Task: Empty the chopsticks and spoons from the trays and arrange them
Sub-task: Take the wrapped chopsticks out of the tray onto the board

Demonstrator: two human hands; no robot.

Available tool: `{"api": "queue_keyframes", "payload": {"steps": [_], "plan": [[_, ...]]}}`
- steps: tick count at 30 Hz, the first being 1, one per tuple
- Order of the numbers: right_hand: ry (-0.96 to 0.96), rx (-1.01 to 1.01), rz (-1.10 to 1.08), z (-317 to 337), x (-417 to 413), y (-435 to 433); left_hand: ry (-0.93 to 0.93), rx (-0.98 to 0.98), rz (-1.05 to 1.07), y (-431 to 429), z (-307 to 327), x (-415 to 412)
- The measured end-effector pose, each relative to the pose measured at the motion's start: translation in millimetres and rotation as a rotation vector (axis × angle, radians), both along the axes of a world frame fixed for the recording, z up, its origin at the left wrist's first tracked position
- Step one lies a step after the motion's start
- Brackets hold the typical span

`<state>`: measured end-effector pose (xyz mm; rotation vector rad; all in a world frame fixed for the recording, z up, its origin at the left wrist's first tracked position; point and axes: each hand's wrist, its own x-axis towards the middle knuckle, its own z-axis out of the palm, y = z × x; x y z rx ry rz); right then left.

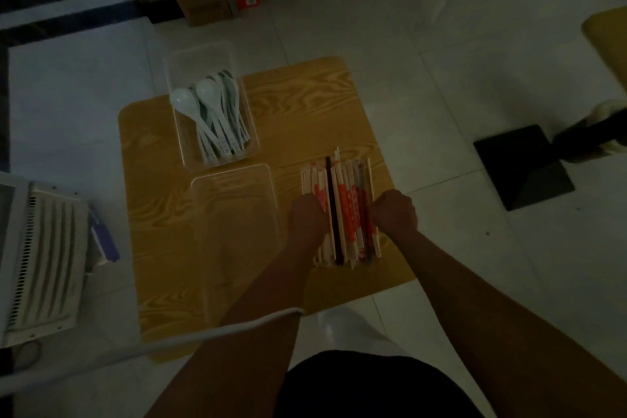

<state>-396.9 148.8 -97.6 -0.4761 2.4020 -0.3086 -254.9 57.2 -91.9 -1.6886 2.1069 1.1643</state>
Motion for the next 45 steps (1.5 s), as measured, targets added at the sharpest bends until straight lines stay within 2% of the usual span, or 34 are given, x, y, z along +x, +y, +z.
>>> {"api": "queue_keyframes", "payload": {"steps": [6,11,15,18,24,32,35,37,42,45], "plan": [[0.013,0.005,0.033,-3,-1,6,-0.071,-0.079,-0.059,5,-11,1],[0.011,-0.059,0.022,-3,3,6,-0.019,-0.088,0.068,9,-17,5],[-0.017,-0.104,-0.076,-4,3,-4,-0.085,-0.115,0.137,14,-7,1],[-0.091,-0.115,-0.124,1,5,-16,-0.101,-0.048,0.222,11,-7,-6],[-0.243,-0.136,-0.224,1,14,-44,0.121,0.141,0.364,3,-13,-18],[-0.382,-0.177,-0.192,-1,33,-61,0.243,0.249,0.410,5,-16,-30],[-0.373,-0.201,-0.148,-2,36,-62,0.257,0.182,0.333,12,-17,-27],[-0.350,-0.202,-0.157,-2,38,-64,0.338,0.169,0.363,16,-18,-22],[-0.320,-0.112,-0.181,1,46,-73,0.435,0.352,0.578,20,-24,-14],[-0.288,-0.104,-0.219,-2,52,-76,0.493,0.411,0.612,20,-25,-11]]}}
